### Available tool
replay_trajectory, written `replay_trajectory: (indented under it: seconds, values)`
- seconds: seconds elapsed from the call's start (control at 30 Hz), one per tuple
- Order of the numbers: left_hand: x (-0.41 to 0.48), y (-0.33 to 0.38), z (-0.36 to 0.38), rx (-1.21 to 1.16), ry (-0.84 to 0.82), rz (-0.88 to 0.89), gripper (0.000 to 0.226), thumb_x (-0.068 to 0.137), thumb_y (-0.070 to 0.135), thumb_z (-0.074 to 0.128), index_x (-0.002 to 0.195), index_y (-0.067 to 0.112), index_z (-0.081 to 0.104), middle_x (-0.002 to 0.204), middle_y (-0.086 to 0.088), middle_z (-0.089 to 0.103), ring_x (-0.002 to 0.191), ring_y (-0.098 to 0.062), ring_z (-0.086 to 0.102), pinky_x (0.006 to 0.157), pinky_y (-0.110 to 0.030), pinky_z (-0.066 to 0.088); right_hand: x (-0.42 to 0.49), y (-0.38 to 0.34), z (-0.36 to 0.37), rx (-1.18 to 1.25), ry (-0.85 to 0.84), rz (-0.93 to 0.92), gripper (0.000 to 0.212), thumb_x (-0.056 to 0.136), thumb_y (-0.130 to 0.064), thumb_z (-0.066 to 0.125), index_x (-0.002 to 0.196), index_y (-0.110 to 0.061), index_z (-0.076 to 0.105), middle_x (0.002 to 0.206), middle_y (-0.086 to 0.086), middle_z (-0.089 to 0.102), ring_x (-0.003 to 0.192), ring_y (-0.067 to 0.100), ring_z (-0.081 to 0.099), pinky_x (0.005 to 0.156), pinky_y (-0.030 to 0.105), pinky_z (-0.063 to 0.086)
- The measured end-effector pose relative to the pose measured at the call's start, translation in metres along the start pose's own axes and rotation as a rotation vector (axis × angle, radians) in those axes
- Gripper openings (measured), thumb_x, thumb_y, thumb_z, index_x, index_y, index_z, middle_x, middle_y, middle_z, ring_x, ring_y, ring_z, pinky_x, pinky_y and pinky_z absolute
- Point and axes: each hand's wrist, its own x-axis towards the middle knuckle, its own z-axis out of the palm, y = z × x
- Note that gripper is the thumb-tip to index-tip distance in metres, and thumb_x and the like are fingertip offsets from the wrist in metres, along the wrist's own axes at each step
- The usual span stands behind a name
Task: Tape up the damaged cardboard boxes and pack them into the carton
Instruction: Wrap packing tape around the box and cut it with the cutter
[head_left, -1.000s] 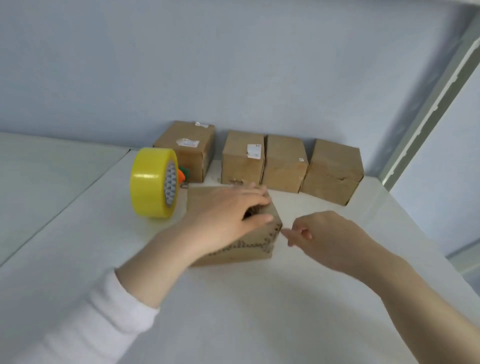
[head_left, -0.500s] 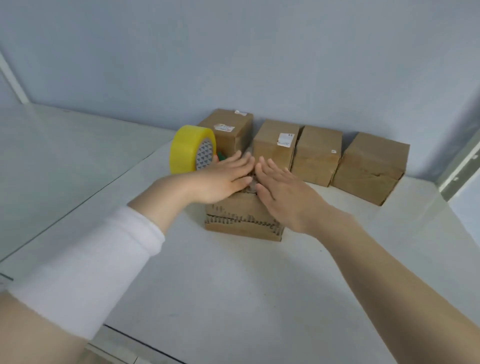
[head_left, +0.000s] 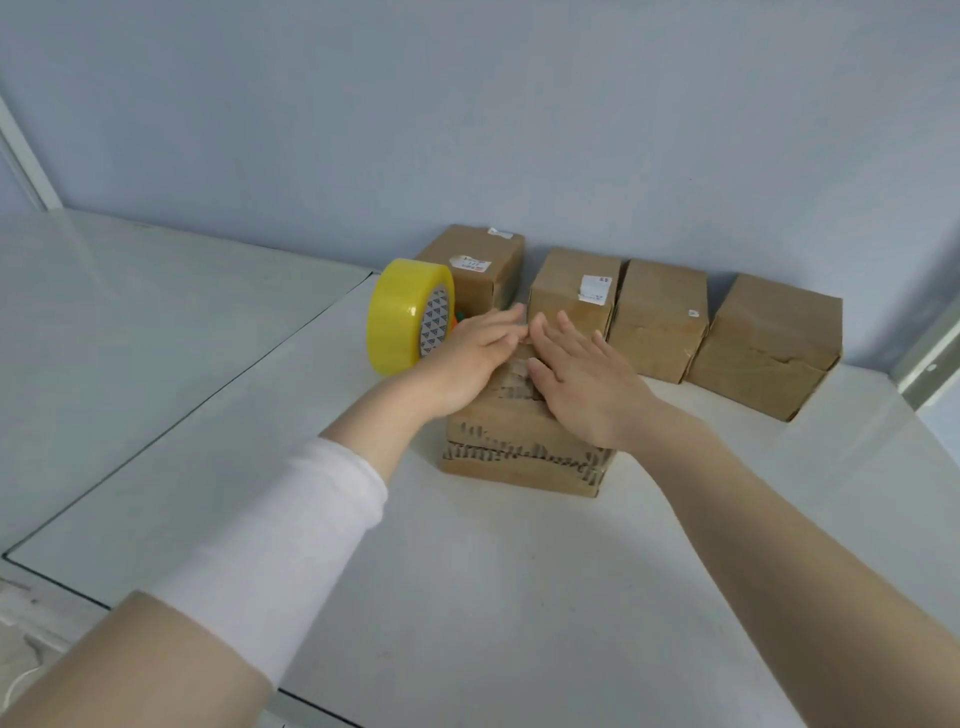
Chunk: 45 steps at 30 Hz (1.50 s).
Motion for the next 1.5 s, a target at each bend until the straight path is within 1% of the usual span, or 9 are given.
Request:
replay_trajectory:
  seconds: [0.1, 0.33, 0.7, 1.0, 1.13, 1.2, 1.27, 1.4, 1.5]
  values:
    - [-0.004, 0.000, -0.001, -0.297, 0.057, -0.078, 0.039, 0.102, 0.018, 0.033, 0.140, 0.016, 0.041, 0.157, -0.002, 0.014, 0.145, -0.014, 0.009, 0.117, -0.030, 0.006, -0.002, 0.000, -0.004, 0.147, 0.031, 0.021, 0.053, 0.102, -0.034, 0.016, 0.150, -0.015, 0.003, 0.159, -0.002, 0.002, 0.144, 0.012, -0.009, 0.115, 0.034, -0.004]
    - [-0.035, -0.011, 0.039, -1.014, 0.239, -0.242, 0.053, 0.099, 0.038, 0.036, 0.148, 0.037, 0.015, 0.148, 0.014, 0.031, 0.130, -0.009, 0.041, 0.106, -0.036, 0.038, -0.047, 0.012, 0.023, 1.439, 0.368, 0.313, 0.064, 0.090, -0.055, 0.045, 0.146, -0.038, 0.020, 0.154, -0.014, 0.022, 0.141, 0.013, 0.022, 0.113, 0.034, 0.018]
    - [-0.034, -0.011, 0.041, -0.925, 0.181, -0.278, 0.070, 0.087, 0.067, 0.028, 0.147, 0.030, 0.028, 0.146, 0.001, 0.043, 0.132, -0.020, 0.044, 0.107, -0.046, 0.038, -0.055, 0.019, 0.038, 1.550, 0.300, 0.255, 0.072, 0.080, -0.065, 0.050, 0.141, -0.029, 0.037, 0.139, -0.006, 0.048, 0.128, 0.015, 0.045, 0.109, 0.038, 0.034]
    - [-0.036, -0.005, 0.019, -0.648, 0.424, -0.265, 0.046, 0.100, 0.044, 0.022, 0.134, 0.018, 0.040, 0.126, 0.000, 0.051, 0.108, -0.012, 0.049, 0.105, -0.033, 0.034, -0.066, 0.021, 0.032, 1.481, 0.573, 0.606, 0.069, 0.090, -0.060, 0.041, 0.148, -0.033, 0.016, 0.154, -0.011, 0.022, 0.140, 0.013, 0.023, 0.108, 0.033, 0.018]
    - [-0.035, 0.007, 0.033, -0.807, 0.151, -0.299, 0.056, 0.093, 0.060, 0.023, 0.125, 0.026, 0.055, 0.133, 0.003, 0.055, 0.120, -0.009, 0.050, 0.108, -0.031, 0.033, -0.069, -0.011, 0.057, 1.582, 0.568, 0.560, 0.072, 0.091, -0.062, 0.031, 0.150, -0.033, 0.002, 0.157, -0.014, 0.006, 0.143, 0.008, 0.011, 0.115, 0.032, 0.009]
    - [-0.046, 0.013, 0.039, -0.779, -0.036, -0.264, 0.062, 0.080, 0.072, 0.024, 0.115, 0.034, 0.058, 0.129, 0.007, 0.059, 0.117, -0.006, 0.054, 0.101, -0.031, 0.041, -0.071, 0.000, 0.046, 1.717, 0.523, 0.531, 0.063, 0.092, -0.062, 0.031, 0.147, -0.031, 0.025, 0.154, -0.008, 0.025, 0.136, 0.009, 0.034, 0.110, 0.034, 0.031]
    - [-0.049, 0.012, 0.036, -0.739, -0.030, -0.251, 0.064, 0.077, 0.074, 0.023, 0.116, 0.036, 0.057, 0.131, 0.007, 0.057, 0.115, -0.006, 0.056, 0.094, -0.030, 0.046, -0.078, 0.015, 0.031, 1.815, 0.436, 0.513, 0.055, 0.094, -0.060, 0.027, 0.103, -0.029, 0.072, 0.120, 0.001, 0.066, 0.104, 0.009, 0.064, 0.080, 0.030, 0.056]
    - [-0.036, 0.024, 0.049, -0.887, 0.077, -0.364, 0.063, 0.092, 0.062, 0.024, 0.133, 0.023, 0.051, 0.142, -0.001, 0.048, 0.125, -0.017, 0.049, 0.107, -0.041, 0.038, -0.084, 0.017, 0.037, 1.868, 0.364, 0.451, 0.070, 0.095, -0.060, 0.021, 0.091, -0.013, 0.073, 0.114, 0.007, 0.069, 0.103, 0.017, 0.066, 0.075, 0.032, 0.058]
    - [-0.033, 0.034, 0.071, -0.982, 0.044, -0.466, 0.049, 0.089, 0.065, 0.036, 0.086, 0.033, 0.074, 0.092, 0.002, 0.075, 0.085, -0.018, 0.071, 0.072, -0.034, 0.056, -0.080, 0.005, 0.043, 1.810, 0.363, 0.487, 0.056, 0.092, -0.061, 0.032, 0.078, -0.030, 0.076, 0.092, -0.003, 0.075, 0.083, 0.012, 0.071, 0.069, 0.031, 0.057]
